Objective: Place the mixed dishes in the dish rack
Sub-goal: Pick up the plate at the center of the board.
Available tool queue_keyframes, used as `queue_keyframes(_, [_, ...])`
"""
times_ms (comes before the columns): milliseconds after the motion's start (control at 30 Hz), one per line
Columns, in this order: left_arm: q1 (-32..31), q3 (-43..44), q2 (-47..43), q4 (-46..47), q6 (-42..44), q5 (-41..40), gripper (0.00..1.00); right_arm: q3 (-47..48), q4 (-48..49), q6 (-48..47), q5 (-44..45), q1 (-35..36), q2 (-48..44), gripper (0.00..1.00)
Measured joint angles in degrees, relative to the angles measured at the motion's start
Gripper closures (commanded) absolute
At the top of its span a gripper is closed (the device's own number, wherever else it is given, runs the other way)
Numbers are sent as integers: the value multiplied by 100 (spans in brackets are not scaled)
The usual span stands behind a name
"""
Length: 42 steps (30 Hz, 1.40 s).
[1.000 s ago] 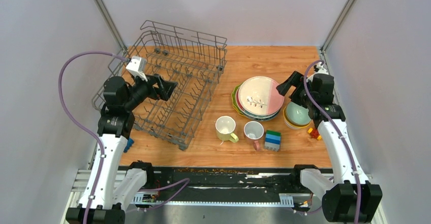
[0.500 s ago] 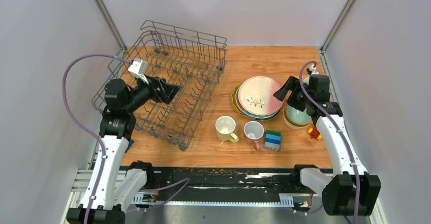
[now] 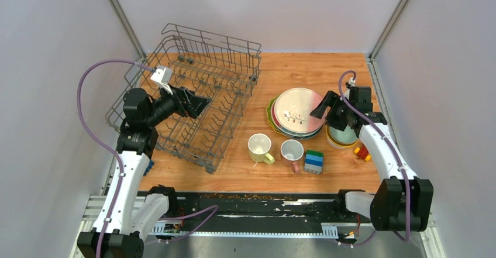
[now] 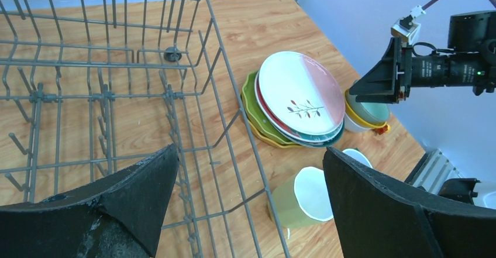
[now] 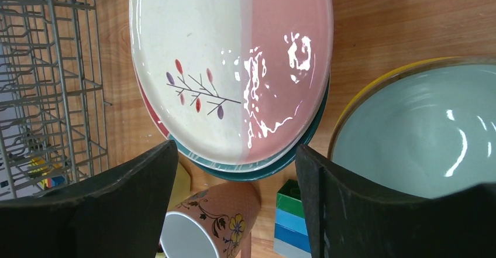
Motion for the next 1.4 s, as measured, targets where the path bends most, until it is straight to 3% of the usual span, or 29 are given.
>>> queue_keyframes(600, [0, 0, 118, -76, -24, 2, 0, 0, 269, 400, 96, 4, 623, 26])
queue_keyframes(867, [0, 0, 118, -85, -24, -7, 0, 0, 457, 472, 240, 15, 785, 41])
queue_keyframes(1400, [0, 2, 275, -164, -22, -7, 0, -4, 632, 549, 503, 177, 940, 41])
